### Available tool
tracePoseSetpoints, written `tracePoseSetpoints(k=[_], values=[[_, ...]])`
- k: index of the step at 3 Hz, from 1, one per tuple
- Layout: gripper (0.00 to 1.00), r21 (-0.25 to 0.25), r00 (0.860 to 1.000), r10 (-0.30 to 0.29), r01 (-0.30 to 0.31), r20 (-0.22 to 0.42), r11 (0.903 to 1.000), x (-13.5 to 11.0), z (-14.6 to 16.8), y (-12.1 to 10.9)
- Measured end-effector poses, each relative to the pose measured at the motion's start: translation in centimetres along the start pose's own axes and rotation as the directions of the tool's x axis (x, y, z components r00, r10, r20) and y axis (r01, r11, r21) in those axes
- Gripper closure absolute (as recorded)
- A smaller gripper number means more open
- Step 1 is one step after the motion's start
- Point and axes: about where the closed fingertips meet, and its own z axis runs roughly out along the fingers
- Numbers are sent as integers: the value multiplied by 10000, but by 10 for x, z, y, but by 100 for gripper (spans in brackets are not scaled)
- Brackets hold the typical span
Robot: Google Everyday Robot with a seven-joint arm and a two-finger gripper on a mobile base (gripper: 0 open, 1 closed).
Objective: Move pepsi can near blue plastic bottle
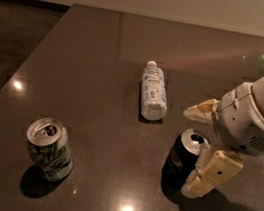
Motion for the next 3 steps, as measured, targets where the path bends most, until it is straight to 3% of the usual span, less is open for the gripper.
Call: tracePoseSetpoints(k=[2, 3], values=[[63, 39, 9998, -167, 167, 51, 9999, -6, -7, -7], [87, 324, 9997, -213, 215, -75, 9992, -14, -19, -25]])
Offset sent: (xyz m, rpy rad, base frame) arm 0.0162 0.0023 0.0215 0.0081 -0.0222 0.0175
